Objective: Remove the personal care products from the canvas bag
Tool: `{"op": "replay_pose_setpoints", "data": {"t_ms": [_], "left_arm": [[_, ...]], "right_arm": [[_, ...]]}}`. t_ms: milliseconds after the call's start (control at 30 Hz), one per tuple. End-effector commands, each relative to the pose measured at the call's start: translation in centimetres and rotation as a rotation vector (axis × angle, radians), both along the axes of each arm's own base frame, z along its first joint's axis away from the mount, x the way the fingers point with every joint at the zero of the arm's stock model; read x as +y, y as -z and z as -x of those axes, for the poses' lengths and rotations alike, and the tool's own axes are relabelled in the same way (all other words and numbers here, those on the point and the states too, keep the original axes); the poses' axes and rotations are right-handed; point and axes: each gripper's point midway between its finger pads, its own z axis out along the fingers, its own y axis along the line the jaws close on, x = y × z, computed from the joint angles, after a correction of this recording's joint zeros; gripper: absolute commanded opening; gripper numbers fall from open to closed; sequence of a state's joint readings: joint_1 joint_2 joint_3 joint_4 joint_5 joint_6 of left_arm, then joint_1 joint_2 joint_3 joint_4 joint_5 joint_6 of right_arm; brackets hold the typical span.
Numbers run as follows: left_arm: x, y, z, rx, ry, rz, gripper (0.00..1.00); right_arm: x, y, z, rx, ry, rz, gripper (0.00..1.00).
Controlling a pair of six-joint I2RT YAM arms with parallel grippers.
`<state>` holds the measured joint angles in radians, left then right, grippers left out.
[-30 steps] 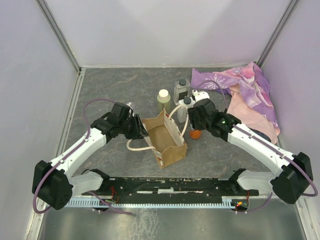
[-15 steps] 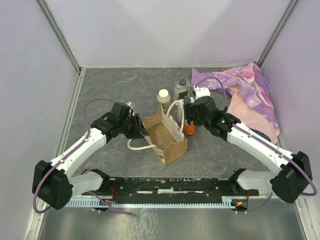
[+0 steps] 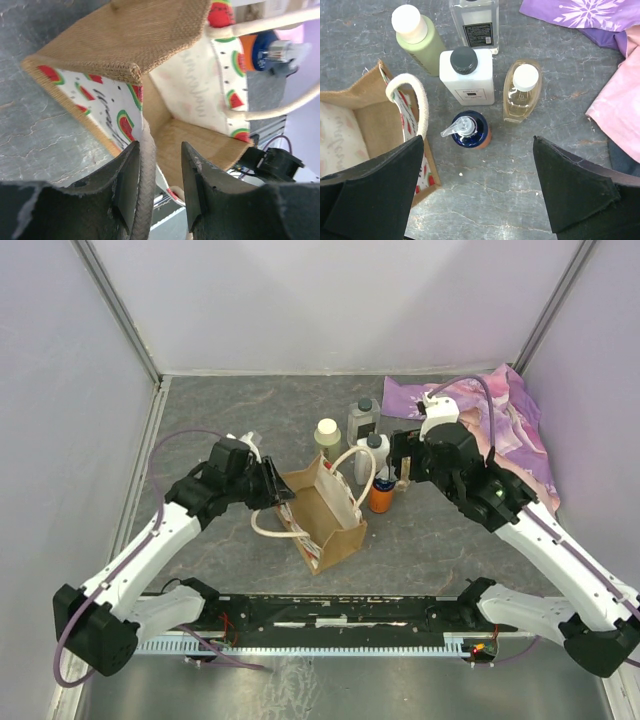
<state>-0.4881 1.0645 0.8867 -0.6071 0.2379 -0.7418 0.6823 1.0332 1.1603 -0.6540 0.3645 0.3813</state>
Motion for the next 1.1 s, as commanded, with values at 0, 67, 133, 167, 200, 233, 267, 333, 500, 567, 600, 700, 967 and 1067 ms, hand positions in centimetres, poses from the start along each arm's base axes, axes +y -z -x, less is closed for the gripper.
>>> {"op": "replay_pose_setpoints", "data": {"t_ms": [0, 67, 133, 167, 200, 233, 267, 333, 500, 567, 600, 700, 967, 1067], "left_arm": [[0.0, -7.7, -1.3, -0.205, -0.026, 0.088, 0.21], [0.8, -10.8, -1.6, -0.3, -0.046, 0.078, 0.27], [1.9, -13.3, -2.0, -0.379, -0.076, 0.052, 0.36], [2.3, -14.4, -2.1, -0.415, -0.09, 0.043, 0.39], [2.7, -15.2, -2.3, -0.442, -0.102, 0.034, 0.44], [2.9, -15.7, -2.4, -0.46, -0.11, 0.027, 0.5], [3.0, -15.7, -2.5, -0.464, -0.113, 0.018, 0.55], [3.1, -14.7, -2.7, -0.435, -0.114, -0.002, 0.57], [2.0, -10.3, -2.5, -0.326, -0.075, -0.006, 0.59], [2.1, -8.7, -2.6, -0.288, -0.085, -0.023, 0.59], [2.1, -8.3, -2.6, -0.279, -0.086, -0.029, 0.59], [2.6, -7.9, -2.9, -0.269, -0.109, -0.062, 0.6], [7.9, -10.0, -4.1, -0.354, -0.299, -0.268, 0.6], [10.0, -11.7, -4.1, -0.389, -0.394, -0.309, 0.6]], "right_arm": [[-0.3, -2.0, 0.1, -0.011, -0.006, 0.009, 1.0], [0.0, -3.3, -0.4, -0.012, -0.017, 0.029, 1.0], [0.5, -4.2, -1.1, 0.018, -0.027, 0.068, 1.0], [0.7, -4.3, -1.4, 0.041, -0.03, 0.09, 1.0], [1.1, -4.5, -1.7, 0.063, -0.036, 0.105, 1.0], [1.5, -4.7, -2.1, 0.079, -0.043, 0.113, 1.0], [2.0, -4.7, -2.3, 0.091, -0.055, 0.114, 1.0], [2.8, -4.8, -2.6, 0.097, -0.078, 0.098, 1.0], [3.1, -4.8, -2.7, 0.093, -0.082, 0.092, 1.0], [2.9, -4.7, -2.6, 0.095, -0.082, 0.101, 1.0], [2.8, -4.7, -2.6, 0.097, -0.082, 0.106, 1.0], [2.7, -4.4, -2.2, 0.106, -0.094, 0.111, 1.0], [11.7, -1.1, 2.1, 0.256, -0.529, 0.023, 0.99], [15.7, 1.6, 4.9, 0.266, -0.679, 0.161, 1.0]]}}
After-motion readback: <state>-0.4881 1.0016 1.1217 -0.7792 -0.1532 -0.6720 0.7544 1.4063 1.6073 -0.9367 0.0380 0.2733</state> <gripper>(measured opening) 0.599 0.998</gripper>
